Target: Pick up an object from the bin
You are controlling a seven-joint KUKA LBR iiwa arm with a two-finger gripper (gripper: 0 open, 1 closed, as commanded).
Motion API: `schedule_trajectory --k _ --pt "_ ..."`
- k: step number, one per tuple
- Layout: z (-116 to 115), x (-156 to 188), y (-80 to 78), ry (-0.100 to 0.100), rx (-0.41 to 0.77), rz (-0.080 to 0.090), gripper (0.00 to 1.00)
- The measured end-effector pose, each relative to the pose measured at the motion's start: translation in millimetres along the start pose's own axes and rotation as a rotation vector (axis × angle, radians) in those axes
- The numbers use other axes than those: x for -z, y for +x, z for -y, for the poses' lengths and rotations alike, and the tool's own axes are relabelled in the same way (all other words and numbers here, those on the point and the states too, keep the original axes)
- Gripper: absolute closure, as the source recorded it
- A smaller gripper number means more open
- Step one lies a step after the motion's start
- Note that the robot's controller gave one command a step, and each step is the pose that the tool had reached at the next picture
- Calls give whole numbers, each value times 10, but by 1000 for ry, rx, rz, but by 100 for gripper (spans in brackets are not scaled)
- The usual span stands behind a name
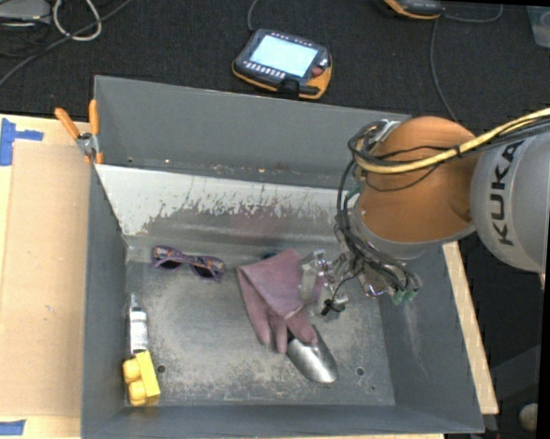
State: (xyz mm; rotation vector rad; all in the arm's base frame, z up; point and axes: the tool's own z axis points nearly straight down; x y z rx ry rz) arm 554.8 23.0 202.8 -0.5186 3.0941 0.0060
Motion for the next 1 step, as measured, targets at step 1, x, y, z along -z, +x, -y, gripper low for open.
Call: schedule_trajectory --k 1 --pt "157 306 -103 -2 5 -5 100"
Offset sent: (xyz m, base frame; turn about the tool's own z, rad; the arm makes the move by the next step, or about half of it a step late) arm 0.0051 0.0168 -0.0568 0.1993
